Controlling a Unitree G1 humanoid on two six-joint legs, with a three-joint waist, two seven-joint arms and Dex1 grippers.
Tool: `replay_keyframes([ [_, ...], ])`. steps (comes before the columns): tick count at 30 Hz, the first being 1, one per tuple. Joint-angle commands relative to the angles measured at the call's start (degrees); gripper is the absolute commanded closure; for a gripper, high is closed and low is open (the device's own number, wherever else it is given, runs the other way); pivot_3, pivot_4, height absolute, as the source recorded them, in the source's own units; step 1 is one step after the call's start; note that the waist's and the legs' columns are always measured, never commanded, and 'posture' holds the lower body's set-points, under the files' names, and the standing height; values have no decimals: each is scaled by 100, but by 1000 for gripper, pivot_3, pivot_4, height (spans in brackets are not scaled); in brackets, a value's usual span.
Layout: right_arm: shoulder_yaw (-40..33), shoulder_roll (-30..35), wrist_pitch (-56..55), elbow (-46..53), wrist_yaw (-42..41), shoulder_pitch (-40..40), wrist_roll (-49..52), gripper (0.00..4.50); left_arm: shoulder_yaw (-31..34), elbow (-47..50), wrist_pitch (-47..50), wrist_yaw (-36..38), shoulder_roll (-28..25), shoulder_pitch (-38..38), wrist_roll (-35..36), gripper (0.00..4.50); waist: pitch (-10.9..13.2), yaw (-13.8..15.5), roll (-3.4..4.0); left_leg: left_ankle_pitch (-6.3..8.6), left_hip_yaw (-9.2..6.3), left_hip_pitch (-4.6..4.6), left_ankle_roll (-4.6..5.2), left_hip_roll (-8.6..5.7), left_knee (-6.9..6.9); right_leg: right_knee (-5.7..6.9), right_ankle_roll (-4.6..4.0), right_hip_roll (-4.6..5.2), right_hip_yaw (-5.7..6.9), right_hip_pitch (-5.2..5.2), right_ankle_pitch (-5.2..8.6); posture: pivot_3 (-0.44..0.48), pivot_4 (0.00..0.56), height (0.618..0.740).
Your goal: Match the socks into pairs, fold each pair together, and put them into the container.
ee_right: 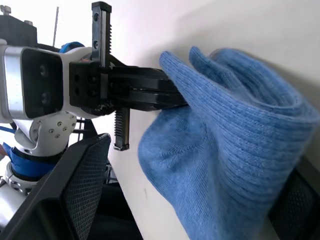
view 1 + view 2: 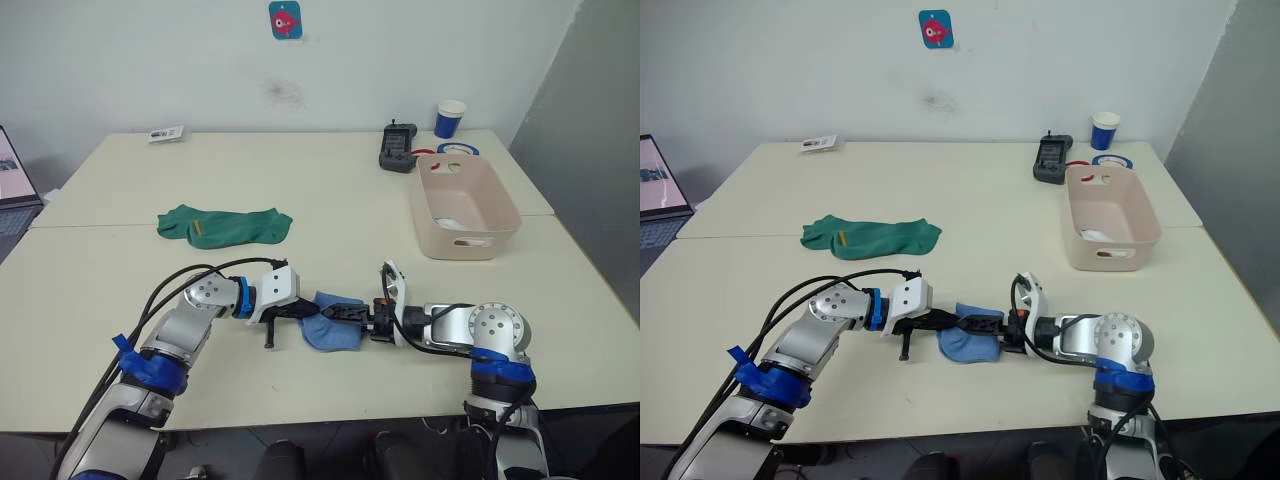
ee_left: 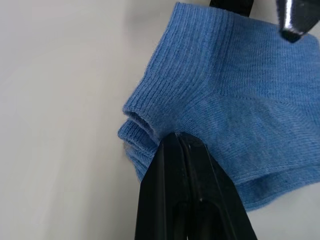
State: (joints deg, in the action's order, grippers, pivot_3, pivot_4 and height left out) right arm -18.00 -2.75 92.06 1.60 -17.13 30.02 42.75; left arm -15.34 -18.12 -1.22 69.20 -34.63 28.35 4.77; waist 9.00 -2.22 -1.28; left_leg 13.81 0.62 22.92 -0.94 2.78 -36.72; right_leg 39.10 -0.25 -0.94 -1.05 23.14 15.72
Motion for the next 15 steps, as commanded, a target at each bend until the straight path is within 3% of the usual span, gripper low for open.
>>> replay_keyframes([
  [1, 182, 100, -78, 171, -22, 85, -6, 442, 22, -17, 424, -53, -100, -277, -58, 4500, 0, -11, 1, 0, 0, 0, 0, 1, 0, 0, 0, 0, 0, 1, 0, 0, 150, 740],
  [3, 346, 185, -256, 184, -76, 46, -100, 896, 87, 105, 543, -71, -77, -290, 27, 4500, 1, -13, 1, 0, -3, 1, 0, 2, 1, 0, 0, 0, 1, 2, 0, 0, 150, 740],
  [7, 852, 501, -753, 145, -279, -51, -299, 2267, 203, 289, 820, -53, -70, -282, 205, 4500, 1, -38, 1, 0, -3, 2, 0, 2, 3, -1, 0, 0, 2, 3, 0, 0, 150, 740],
  [13, 835, 592, -893, 110, -330, -62, -263, 4332, 260, 260, 856, -7, -41, -206, 297, 4500, 2, -42, 1, 0, -3, 4, 0, 1, 3, -2, 0, -2, 3, 4, 0, 0, 150, 740],
  [15, 970, 734, -960, 269, -434, -144, -268, 4499, 414, 463, 957, 9, 4, -199, 536, 4320, 2, -42, 1, 0, -3, 4, 0, 1, 4, -3, 0, -1, 3, 4, 0, 0, 150, 740],
])
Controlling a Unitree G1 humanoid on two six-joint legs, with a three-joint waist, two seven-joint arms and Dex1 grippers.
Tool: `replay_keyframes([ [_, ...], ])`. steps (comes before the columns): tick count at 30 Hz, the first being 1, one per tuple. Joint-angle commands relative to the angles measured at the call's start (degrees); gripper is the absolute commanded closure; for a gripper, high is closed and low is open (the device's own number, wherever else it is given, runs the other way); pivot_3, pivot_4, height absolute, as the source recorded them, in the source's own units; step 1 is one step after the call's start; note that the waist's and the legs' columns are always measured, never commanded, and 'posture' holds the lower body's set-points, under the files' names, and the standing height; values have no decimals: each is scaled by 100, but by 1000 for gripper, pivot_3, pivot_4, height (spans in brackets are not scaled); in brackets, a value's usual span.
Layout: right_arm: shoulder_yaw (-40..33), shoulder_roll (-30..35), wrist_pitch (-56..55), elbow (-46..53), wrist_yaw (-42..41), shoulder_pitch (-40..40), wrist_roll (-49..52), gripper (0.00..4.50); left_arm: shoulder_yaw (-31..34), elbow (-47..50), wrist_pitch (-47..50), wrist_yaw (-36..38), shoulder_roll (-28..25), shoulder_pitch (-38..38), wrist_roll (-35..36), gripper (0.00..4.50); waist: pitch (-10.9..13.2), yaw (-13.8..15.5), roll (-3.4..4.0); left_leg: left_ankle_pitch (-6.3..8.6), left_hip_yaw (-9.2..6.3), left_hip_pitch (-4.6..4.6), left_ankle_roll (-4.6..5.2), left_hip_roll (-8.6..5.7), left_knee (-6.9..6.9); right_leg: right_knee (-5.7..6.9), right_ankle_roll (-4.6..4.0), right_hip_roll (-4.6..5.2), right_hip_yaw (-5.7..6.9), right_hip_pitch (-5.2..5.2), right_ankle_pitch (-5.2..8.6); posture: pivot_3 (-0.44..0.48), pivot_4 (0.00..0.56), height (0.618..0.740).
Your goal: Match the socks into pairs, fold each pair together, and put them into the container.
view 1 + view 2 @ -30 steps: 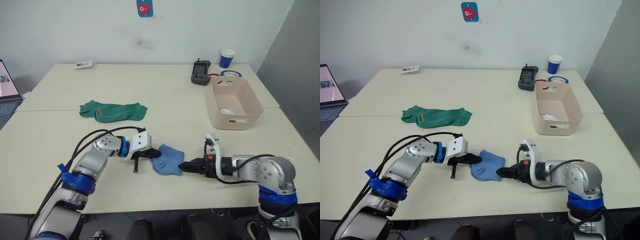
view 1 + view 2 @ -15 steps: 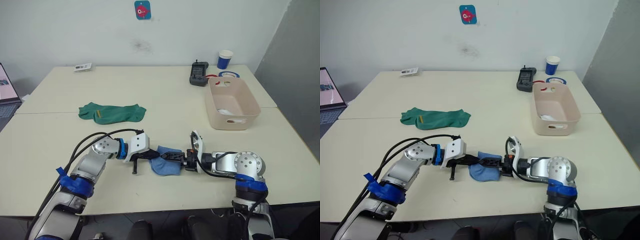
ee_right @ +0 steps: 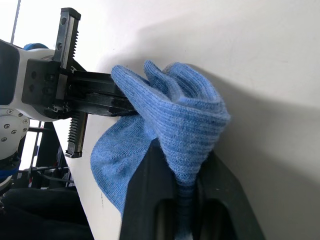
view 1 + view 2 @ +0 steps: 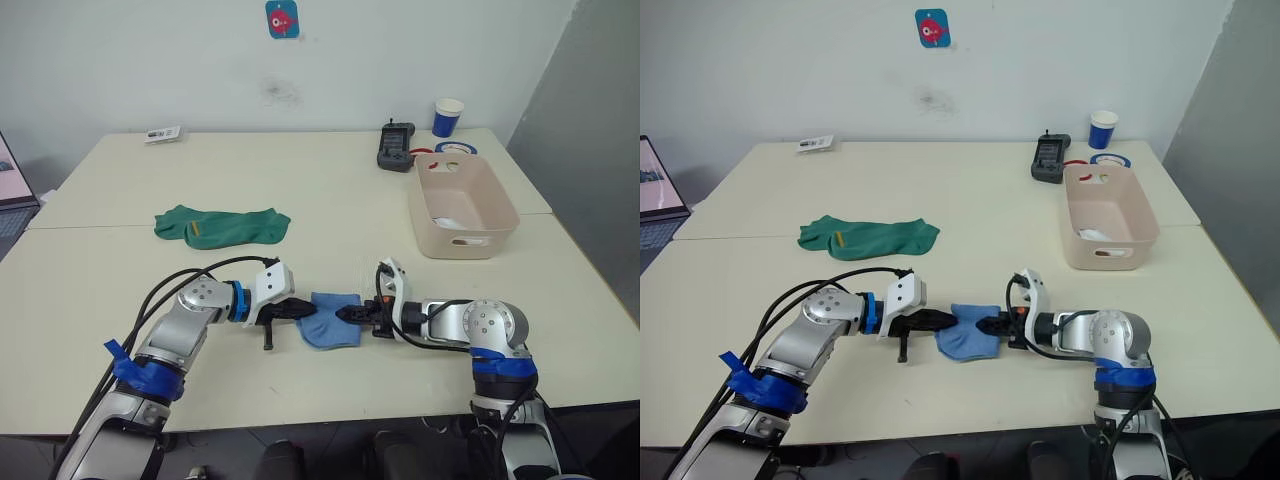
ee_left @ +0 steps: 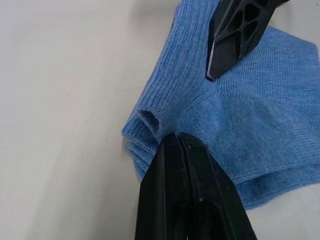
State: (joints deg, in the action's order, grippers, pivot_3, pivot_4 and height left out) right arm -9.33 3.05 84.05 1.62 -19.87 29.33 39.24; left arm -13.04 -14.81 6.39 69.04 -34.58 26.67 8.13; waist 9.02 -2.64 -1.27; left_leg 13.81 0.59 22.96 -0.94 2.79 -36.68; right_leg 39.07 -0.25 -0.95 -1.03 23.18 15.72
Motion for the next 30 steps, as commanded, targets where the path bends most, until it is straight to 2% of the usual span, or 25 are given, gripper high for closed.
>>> replay_keyframes([
  [1, 144, 214, -198, 366, -206, -121, 98, 4500, 269, 297, 259, 77, -20, -43, 350, 4120, 3, 2, 0, 0, 0, 1, 0, -1, 0, -1, 0, 0, 1, 0, 0, 0, 150, 740],
  [5, 98, 379, -344, 696, -282, -215, 176, 4500, 598, 1037, 657, 203, -186, -161, 872, 3004, 13, 8, -1, 0, 0, 11, 0, -2, 0, -6, 0, 1, 1, 6, 0, 0, 150, 740],
  [8, -81, 562, -365, 1260, -254, -220, 303, 4500, 1036, 2041, 1444, 206, -493, -262, 1560, 2083, 24, 5, -6, 0, -3, 20, 0, -1, 0, -8, 1, 4, 2, 13, 0, 0, 150, 740],
  [11, -335, 666, -259, 1813, -166, -208, 461, 4500, 1301, 2742, 2044, 26, -696, -264, 2008, 1112, 29, 6, -5, 0, -9, 22, 0, -1, 0, -8, 1, 4, 6, 15, 1, 0, 150, 740],
  [14, -764, 709, -76, 2382, -33, -103, 754, 4500, 1533, 3145, 2597, -379, -680, -1, 2371, 100, 32, 10, -5, 0, -8, 16, -1, -2, 2, -9, 1, 4, 6, 11, 1, 0, 150, 740],
  [18, -918, 1113, -228, 2781, -40, 98, 767, 4500, 1446, 3192, 3044, -858, -441, 639, 2537, 39, 38, 37, -7, 0, -9, 16, -1, -7, 1, -9, 2, 0, 8, 9, 1, 0, 150, 740],
  [23, -1283, 1916, -703, 2215, -78, 1025, 441, 4500, 1098, 2737, 2991, -1477, 82, 1589, 2102, 39, 57, 82, -10, -1, -1, 19, -1, -15, -1, -12, 3, 0, 4, 10, 0, 0, 150, 740],
  [26, -933, 2673, -1686, 1497, -227, 1456, -270, 4500, 955, 2378, 2730, -1685, 445, 1952, 1885, 39, 58, 86, -10, 0, 6, 21, -1, -16, 2, -17, 4, 0, 4, 11, 1, 0, 150, 740],
  [30, 190, 3584, -3962, 44, -694, 1744, -1842, 4500, 645, 1709, 2079, -1984, 1016, 2204, 1358, 39, 58, 83, -12, 0, 26, 23, -1, -18, 3, -22, 6, 0, -1, 12, 2, 0, 150, 740],
])
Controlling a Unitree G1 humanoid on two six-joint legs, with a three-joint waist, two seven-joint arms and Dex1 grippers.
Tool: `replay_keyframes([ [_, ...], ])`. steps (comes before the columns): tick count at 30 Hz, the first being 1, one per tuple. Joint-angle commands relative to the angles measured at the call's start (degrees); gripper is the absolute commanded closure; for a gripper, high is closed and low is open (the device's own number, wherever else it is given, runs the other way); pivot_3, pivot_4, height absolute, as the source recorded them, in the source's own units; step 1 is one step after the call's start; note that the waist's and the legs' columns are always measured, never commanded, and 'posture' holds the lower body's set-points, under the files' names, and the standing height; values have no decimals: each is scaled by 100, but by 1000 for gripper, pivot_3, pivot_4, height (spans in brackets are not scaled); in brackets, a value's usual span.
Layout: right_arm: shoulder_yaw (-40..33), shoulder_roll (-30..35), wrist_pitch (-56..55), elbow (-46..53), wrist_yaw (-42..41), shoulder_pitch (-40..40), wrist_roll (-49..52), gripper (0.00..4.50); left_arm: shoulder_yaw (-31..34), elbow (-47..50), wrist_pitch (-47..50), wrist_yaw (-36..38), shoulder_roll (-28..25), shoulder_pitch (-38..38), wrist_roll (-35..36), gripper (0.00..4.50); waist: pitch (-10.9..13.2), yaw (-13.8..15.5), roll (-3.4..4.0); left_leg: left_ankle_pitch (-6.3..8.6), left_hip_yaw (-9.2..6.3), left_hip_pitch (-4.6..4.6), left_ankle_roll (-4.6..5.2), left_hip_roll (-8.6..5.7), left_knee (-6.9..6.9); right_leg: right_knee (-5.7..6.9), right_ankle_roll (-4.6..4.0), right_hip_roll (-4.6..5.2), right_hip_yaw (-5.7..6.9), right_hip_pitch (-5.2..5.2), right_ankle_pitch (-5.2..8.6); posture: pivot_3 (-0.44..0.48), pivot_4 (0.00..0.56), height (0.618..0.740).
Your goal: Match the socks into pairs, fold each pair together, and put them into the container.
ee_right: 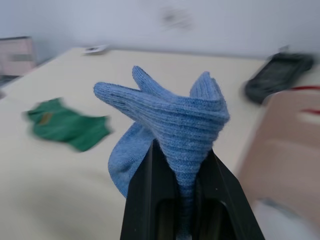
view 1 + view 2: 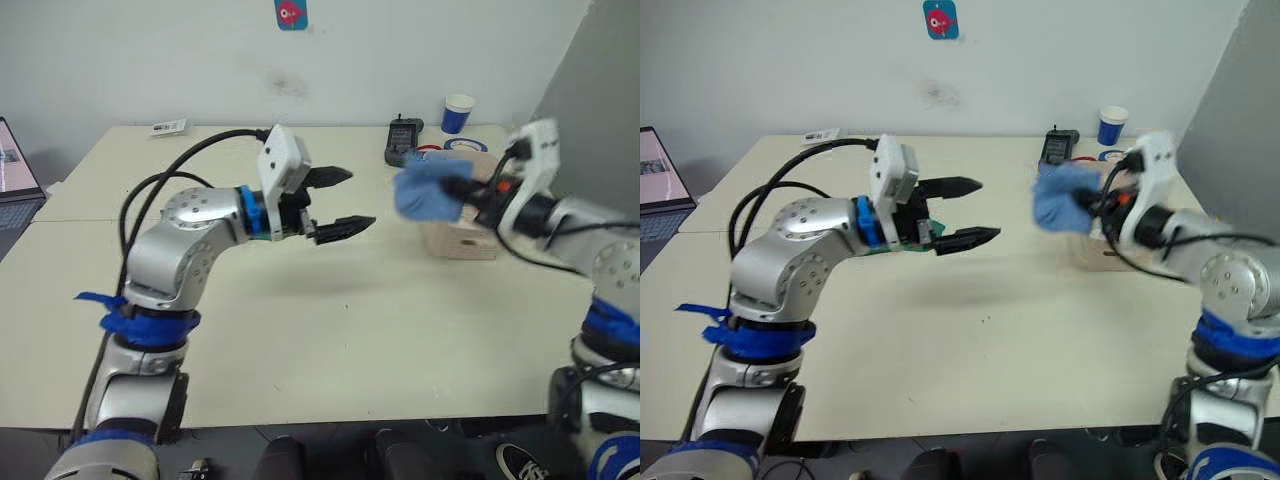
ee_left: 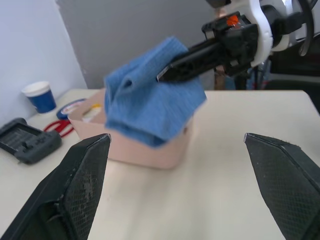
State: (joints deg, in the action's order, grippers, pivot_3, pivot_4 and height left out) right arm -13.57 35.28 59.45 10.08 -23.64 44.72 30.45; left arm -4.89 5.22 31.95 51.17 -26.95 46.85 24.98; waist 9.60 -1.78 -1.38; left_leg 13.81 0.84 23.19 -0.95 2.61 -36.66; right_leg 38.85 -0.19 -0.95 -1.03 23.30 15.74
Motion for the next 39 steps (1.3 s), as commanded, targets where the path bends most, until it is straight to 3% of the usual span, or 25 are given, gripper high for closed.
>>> replay_keyframes([
  [1, 896, 519, -2092, -1242, -426, 285, -1346, 4500, -195, -424, -550, -282, 406, 260, -381, 39, 2, -9, -3, 0, 8, -1, 0, 0, 0, 0, 0, 0, -3, 0, 0, 0, 150, 740],
  [5, 1978, 917, -4486, -3208, -591, 709, -2922, 4500, -280, -687, -762, -581, 842, 482, -616, 39, 18, -18, -10, 0, 32, 1, 0, 3, 1, 2, 0, 0, -19, 9, 0, 0, 150, 740],
  [8, 2426, 943, -5679, -4624, -431, 1092, -3688, 4500, -346, -644, -779, -736, 993, 463, -759, 39, 23, -19, -12, -1, 56, 0, -3, 5, 2, 7, 0, 1, -40, 21, 0, 0, 150, 740],
  [14, 3227, 876, -7117, -6519, -252, 1614, -4903, 4500, -305, -338, -578, -843, 1040, 254, -707, 39, 35, -14, -18, -13, 89, -6, -24, 6, 8, 9, -1, 10, -83, 31, -2, 0, 150, 740],
  [17, 3418, 770, -7435, -6914, -697, 1732, -5075, 4500, -303, -179, -507, -861, 980, 125, -712, 39, 35, -16, -19, -14, 93, -18, -26, 5, 18, 9, -3, 11, -101, 31, -6, 0, 150, 740],
  [24, 3192, 659, -7522, -7245, -1317, 2026, -4916, 2086, -279, -176, -506, -856, 921, 95, -745, 0, 37, -12, -18, -15, 95, -28, -27, 5, 20, 16, 6, 12, -113, 30, -12, 0, 150, 740],
  [30, 2927, 766, -7320, -6930, -2145, 2103, -4666, 36, -286, -168, -530, -811, 864, 25, -750, 0, 37, -9, -18, -15, 96, -28, -27, 5, 15, 15, -2, 14, -119, 28, -21, 0, 150, 740],
  [34, 2723, 885, -6897, -6367, -2936, 2050, -4387, 36, -267, -230, -579, -739, 791, 18, -753, 0, 37, -10, -16, -15, 95, -28, -27, 5, 14, 16, -3, 15, -118, 28, -22, 0, 150, 740],
  [39, 2065, 1001, -5446, -4998, -3725, 1847, -3568, 36, -256, -317, -619, -532, 542, -39, -770, 0, 38, -10, -15, -15, 93, -29, -27, 6, 12, 20, -4, 15, -117, 28, -23, 0, 150, 740],
])
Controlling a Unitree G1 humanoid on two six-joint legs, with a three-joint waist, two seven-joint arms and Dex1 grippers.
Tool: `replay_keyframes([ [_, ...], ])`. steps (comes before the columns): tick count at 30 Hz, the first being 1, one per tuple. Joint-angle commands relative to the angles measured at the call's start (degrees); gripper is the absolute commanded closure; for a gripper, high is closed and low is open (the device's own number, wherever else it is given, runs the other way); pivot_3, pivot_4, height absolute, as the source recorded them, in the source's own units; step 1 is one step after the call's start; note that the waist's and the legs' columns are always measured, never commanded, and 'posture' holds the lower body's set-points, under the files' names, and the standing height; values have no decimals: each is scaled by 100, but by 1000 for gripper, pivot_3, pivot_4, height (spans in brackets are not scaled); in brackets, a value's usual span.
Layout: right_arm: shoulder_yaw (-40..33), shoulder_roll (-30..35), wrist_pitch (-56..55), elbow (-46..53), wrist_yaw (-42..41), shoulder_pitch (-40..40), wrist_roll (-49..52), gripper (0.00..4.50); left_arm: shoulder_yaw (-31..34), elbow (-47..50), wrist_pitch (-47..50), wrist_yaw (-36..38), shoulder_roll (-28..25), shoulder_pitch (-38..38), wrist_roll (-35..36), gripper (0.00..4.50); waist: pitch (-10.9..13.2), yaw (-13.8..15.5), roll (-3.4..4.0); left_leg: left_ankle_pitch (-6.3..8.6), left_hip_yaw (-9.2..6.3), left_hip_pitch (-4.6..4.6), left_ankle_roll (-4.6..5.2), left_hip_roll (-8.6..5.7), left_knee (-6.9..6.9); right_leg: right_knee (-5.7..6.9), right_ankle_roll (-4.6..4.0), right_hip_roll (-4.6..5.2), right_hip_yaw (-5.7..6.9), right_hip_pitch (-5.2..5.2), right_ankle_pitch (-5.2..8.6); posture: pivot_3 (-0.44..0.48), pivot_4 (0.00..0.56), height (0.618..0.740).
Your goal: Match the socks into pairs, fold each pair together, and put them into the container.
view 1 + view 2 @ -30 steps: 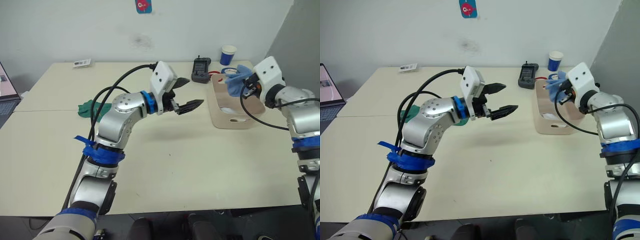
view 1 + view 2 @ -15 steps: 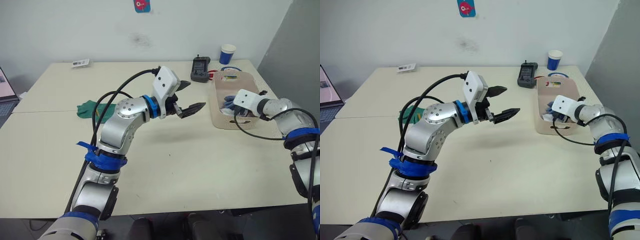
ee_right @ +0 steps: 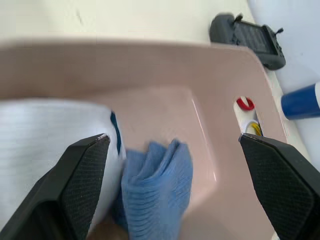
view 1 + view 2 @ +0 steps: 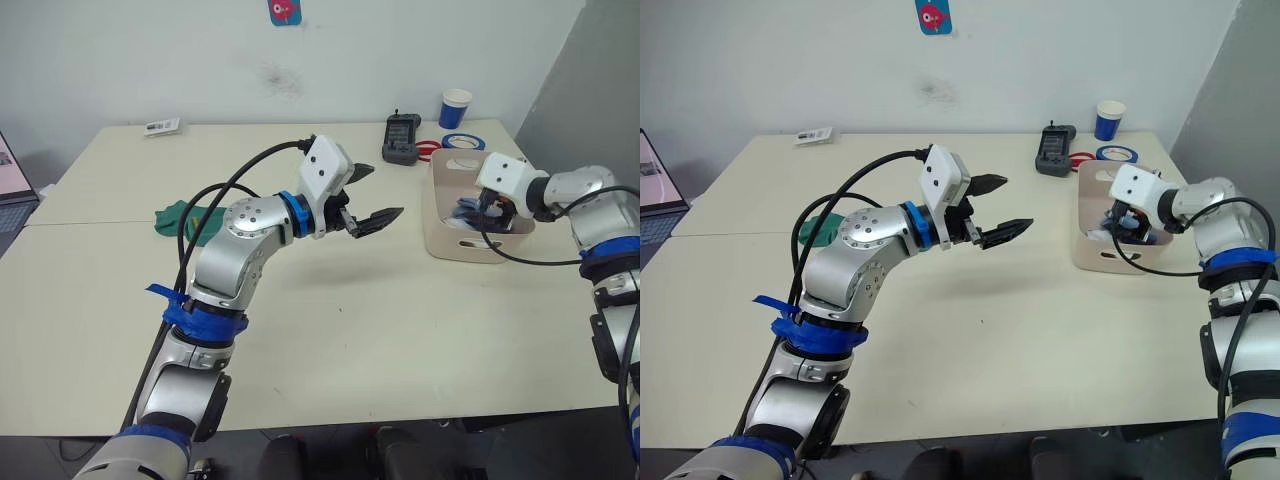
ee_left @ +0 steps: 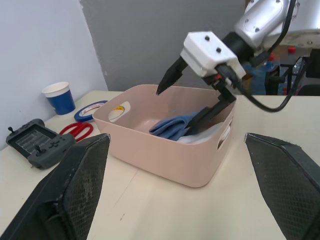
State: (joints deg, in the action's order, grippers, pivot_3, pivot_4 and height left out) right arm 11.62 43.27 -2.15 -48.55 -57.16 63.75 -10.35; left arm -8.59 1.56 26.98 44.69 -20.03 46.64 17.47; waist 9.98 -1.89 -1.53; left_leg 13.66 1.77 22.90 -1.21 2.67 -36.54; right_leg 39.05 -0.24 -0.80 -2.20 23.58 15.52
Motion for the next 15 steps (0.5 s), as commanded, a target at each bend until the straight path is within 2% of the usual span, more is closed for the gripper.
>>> replay_keyframes([
  [1, -576, 246, 990, 1238, -486, -180, 684, 36, 133, 39, -125, 139, -209, -49, -23, 0, 0, 10, 0, 0, -1, 0, 0, 2, -1, 0, 0, 0, 1, 0, 0, 0, 150, 740],
  [4, -915, 349, 1821, 2476, -636, -677, 1175, 36, 194, 11, -179, 200, -411, -204, -55, 0, -1, 24, 1, 1, -7, 0, 1, 2, -3, -1, 0, 0, 7, -4, 0, 0, 150, 740],
  [8, -1542, 163, 3418, 4982, -491, -1835, 2319, 36, 450, 90, -214, 219, -782, -765, -38, 0, -1, 1, 2, 1, -9, 1, 2, 7, -7, 1, 1, 9, 5, -7, 0, 0, 150, 740],
  [10, -1874, -386, 4253, 6423, 201, -2719, 2869, 36, 773, 239, -259, 73, -944, -1383, 4, 0, -2, -11, 3, 1, -11, -1, 2, 14, -8, 6, 0, 10, 6, -4, 0, 0, 150, 740],
  [12, -2072, -906, 4626, 7330, 908, -3386, 3041, 36, 1040, 374, -358, -58, -1025, -1883, 18, 0, -6, -11, -1, 1, -18, -9, 1, 31, 0, 5, 20, 7, 12, -10, 12, 0, 150, 740],
  [15, -1941, -1334, 4020, 8116, 1731, -4728, 2423, 36, 1458, 756, -528, -411, -969, -2777, 16, 0, -5, 32, -2, 2, -18, -2, -1, 56, -7, 7, 25, 0, 22, -8, 15, 0, 150, 740],
])
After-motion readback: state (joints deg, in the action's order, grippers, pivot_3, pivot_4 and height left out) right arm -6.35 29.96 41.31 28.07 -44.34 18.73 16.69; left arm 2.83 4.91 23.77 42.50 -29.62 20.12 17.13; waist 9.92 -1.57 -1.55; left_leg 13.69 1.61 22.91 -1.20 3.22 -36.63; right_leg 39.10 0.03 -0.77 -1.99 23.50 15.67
